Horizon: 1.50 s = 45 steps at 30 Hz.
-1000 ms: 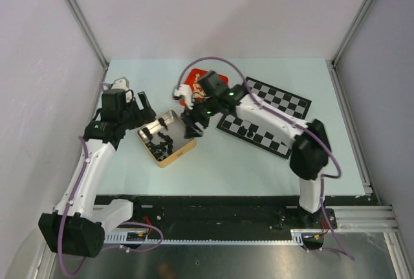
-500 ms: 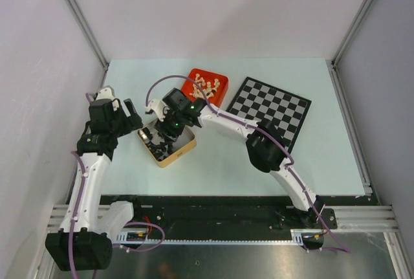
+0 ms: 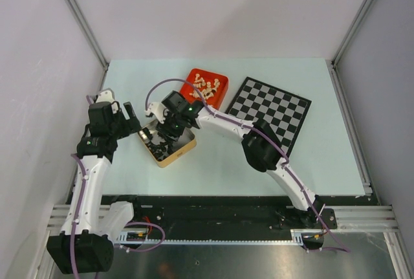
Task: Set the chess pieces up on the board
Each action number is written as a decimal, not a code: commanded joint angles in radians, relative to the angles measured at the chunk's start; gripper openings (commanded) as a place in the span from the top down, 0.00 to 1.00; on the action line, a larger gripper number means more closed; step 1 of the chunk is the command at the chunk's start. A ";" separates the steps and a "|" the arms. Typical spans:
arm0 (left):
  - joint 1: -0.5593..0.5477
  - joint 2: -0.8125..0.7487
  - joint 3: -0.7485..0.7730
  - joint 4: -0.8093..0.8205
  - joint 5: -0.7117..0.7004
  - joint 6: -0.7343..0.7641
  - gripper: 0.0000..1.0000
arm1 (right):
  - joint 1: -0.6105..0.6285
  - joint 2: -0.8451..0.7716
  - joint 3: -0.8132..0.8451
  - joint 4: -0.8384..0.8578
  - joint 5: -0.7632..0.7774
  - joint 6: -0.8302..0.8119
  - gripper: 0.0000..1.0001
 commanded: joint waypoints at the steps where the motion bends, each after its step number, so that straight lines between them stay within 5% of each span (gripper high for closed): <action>1: 0.012 -0.026 -0.010 0.029 -0.004 0.030 0.12 | 0.001 0.029 0.062 0.022 0.010 -0.016 0.52; 8: 0.015 -0.028 -0.015 0.018 0.008 0.038 0.12 | -0.003 0.059 0.086 0.026 0.007 -0.016 0.53; 17: 0.020 -0.029 -0.015 0.017 0.033 0.030 0.12 | 0.000 0.059 0.100 0.014 -0.031 -0.033 0.88; 21: 0.021 -0.037 -0.021 0.014 0.047 0.022 0.12 | -0.028 0.017 0.102 0.000 -0.059 -0.045 0.94; 32: 0.029 -0.019 -0.036 0.017 0.197 -0.080 0.11 | -0.117 -0.197 0.044 -0.046 -0.367 -0.041 0.95; 45: 0.029 -0.058 -0.142 0.117 0.470 -0.159 0.12 | -0.290 -0.501 -0.248 -0.141 -0.284 -0.157 0.93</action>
